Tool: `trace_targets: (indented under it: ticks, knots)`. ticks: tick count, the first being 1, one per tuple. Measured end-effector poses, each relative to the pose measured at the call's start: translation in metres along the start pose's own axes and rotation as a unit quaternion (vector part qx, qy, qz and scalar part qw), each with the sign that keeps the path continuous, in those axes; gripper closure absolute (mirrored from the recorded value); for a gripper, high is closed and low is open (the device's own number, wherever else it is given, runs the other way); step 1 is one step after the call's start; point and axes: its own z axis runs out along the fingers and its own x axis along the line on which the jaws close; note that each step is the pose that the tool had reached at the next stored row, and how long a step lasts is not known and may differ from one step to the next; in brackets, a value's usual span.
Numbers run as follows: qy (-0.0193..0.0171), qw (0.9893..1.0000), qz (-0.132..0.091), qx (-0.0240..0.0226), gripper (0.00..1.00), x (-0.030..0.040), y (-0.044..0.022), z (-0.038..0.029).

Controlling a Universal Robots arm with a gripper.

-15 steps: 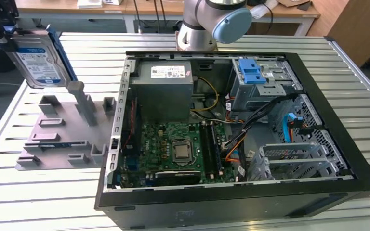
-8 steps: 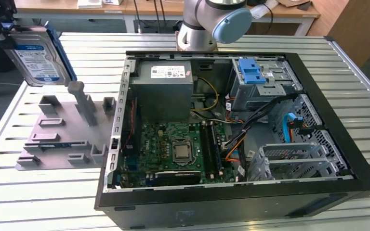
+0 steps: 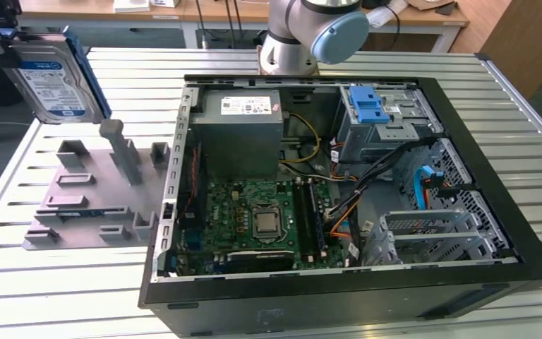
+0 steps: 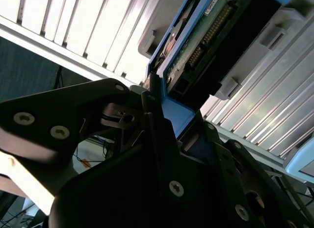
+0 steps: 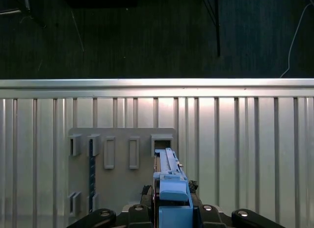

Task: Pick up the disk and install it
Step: 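Pick up the disk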

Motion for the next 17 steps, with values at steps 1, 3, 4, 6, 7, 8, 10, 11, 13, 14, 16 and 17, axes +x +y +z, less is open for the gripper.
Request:
trace_targets:
  ticks: [1, 3, 4, 6, 7, 8, 10, 11, 13, 14, 16, 17]
  knots:
    - [0.0, 1.0, 0.0, 0.0001, 0.64, 0.0, 0.0, -0.0007]
    - [0.0, 1.0, 0.0, 0.0, 0.64, 0.0, 0.0, -0.0025]
    - [0.0, 1.0, 0.0, 0.0, 0.64, -0.0001, 0.0, -0.0034]
    - [0.0, 1.0, 0.0, 0.0, 0.64, 0.0, 0.0, -0.005]
    - [0.0, 1.0, 0.0, 0.0, 0.64, -0.0001, 0.0001, -0.0059]
    - [0.0, 1.0, 0.0, 0.0, 0.64, -0.0001, 0.0, -0.0068]
    - [0.0, 1.0, 0.0, 0.0001, 0.64, -0.0001, 0.0001, -0.0085]
    - [0.0, 1.0, 0.0, 0.0, 0.64, -0.0001, 0.0001, -0.0094]
    - [0.0, 1.0, 0.0, 0.0, 0.64, -0.0001, 0.0001, -0.0111]
    - [0.0, 1.0, 0.0, 0.0001, 0.64, -0.0001, 0.0001, -0.0119]
    - [0.0, 1.0, 0.0, 0.0001, 0.64, -0.0001, 0.0001, -0.0135]
    - [0.0, 1.0, 0.0, 0.0, 0.64, -0.0002, 0.0001, -0.0144]
